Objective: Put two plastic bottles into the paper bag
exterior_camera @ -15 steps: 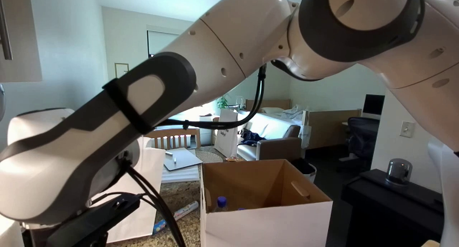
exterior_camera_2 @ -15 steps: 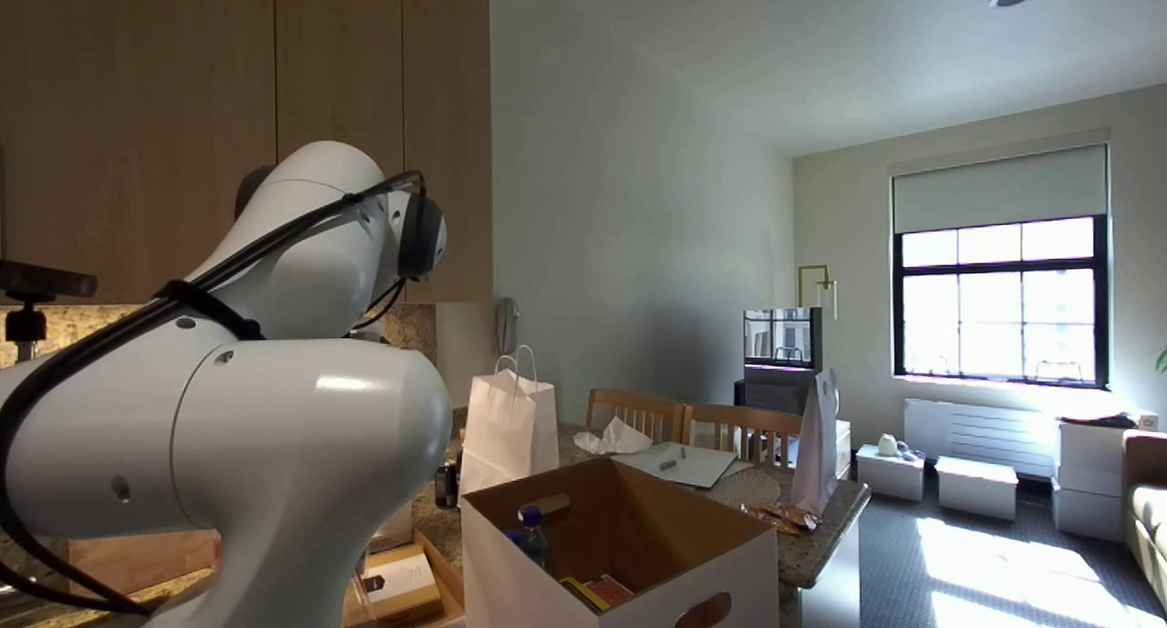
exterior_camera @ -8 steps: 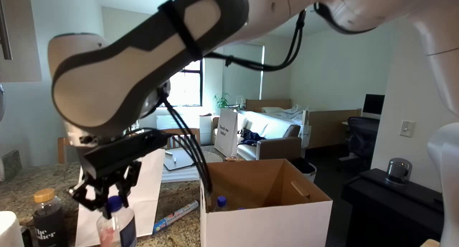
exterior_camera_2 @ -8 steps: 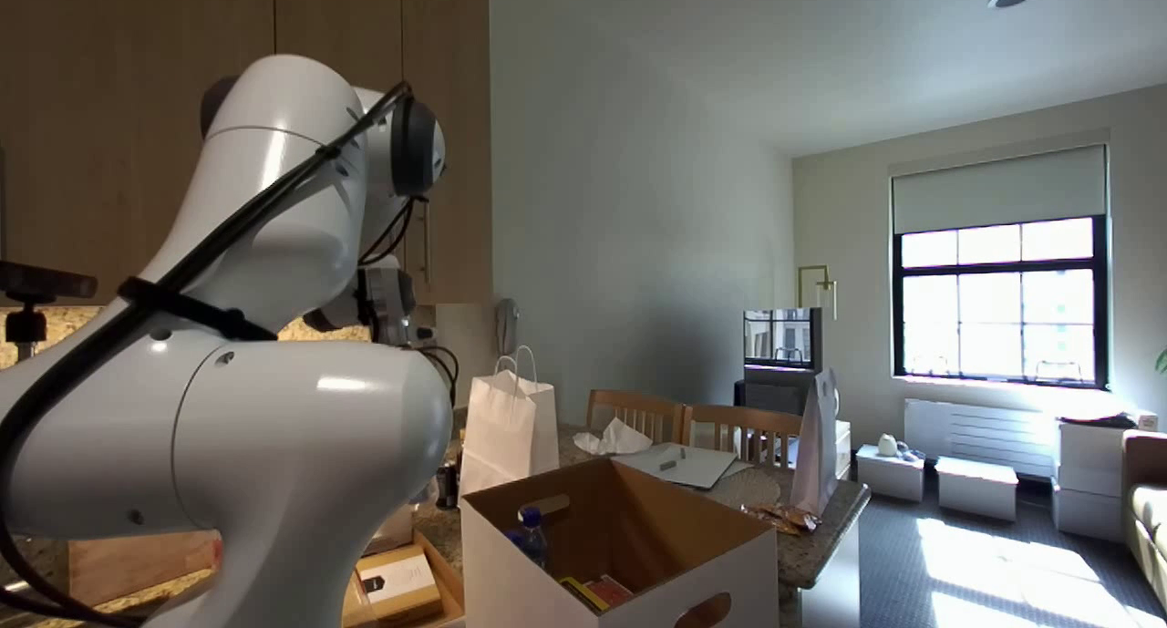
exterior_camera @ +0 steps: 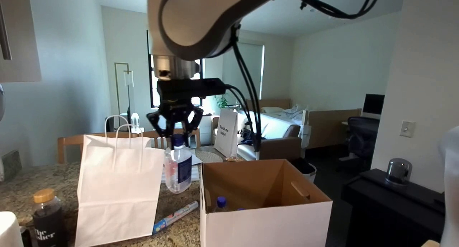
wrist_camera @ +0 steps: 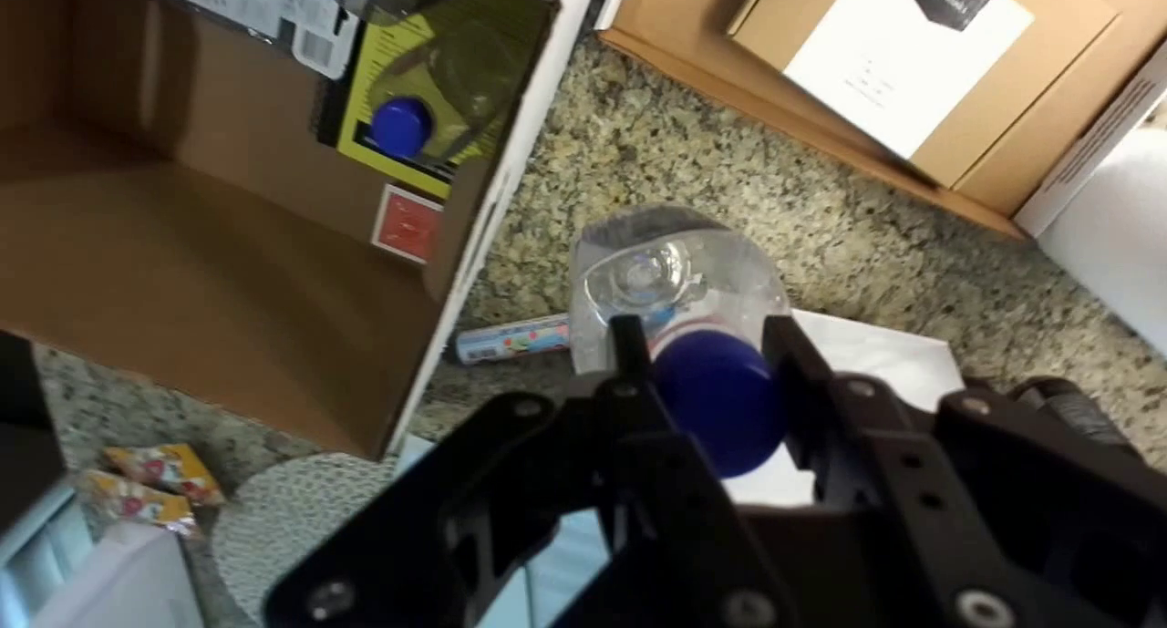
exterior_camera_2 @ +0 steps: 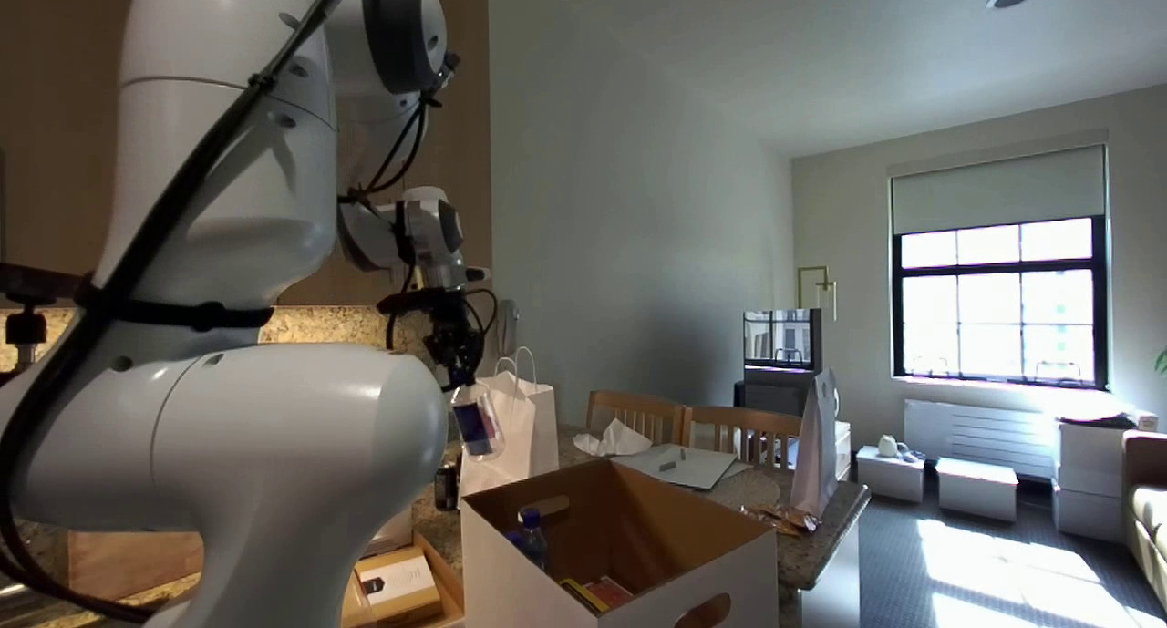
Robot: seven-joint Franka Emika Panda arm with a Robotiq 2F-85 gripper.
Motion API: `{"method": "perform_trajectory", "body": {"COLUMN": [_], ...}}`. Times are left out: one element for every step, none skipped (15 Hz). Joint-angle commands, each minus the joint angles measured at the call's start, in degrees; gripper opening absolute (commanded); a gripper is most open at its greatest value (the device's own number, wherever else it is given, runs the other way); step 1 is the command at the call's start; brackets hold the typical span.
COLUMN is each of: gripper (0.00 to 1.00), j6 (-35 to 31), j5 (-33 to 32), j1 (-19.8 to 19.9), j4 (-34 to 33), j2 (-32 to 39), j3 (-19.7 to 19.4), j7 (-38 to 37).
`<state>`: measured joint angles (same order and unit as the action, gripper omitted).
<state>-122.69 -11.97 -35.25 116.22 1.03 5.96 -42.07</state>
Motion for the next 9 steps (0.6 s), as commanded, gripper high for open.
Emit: {"method": "perform_trajectory", "body": {"gripper": [0.14,0.14,0.14,0.14,0.14,0.14,0.14,0.14,0.14], "j6": [2.2,2.4,2.0,0.3,-0.6,-1.6,-2.5,-5.0,-6.8], "j5": [4.6,6.8,9.2,10.9,12.8,13.4,14.7,14.3,14.4], "j1": [9.4,12.3,14.6,16.9,19.2,21.6,23.8,26.3,28.3], "j4": [9.7,11.8,14.0,16.6,18.9,21.3,23.6,26.7,29.1], "j2": [-11.3,-13.6,-16.2,-18.7,-21.1,-23.3,-25.5,-27.4,-28.9], "j3": [2.6,2.7,2.3,1.7,1.0,0.4,-0.5,-1.0,-1.7], "j7": [-1.8,-0.7,0.1,0.6,1.3,0.9,1.7,1.1,1.7]}}
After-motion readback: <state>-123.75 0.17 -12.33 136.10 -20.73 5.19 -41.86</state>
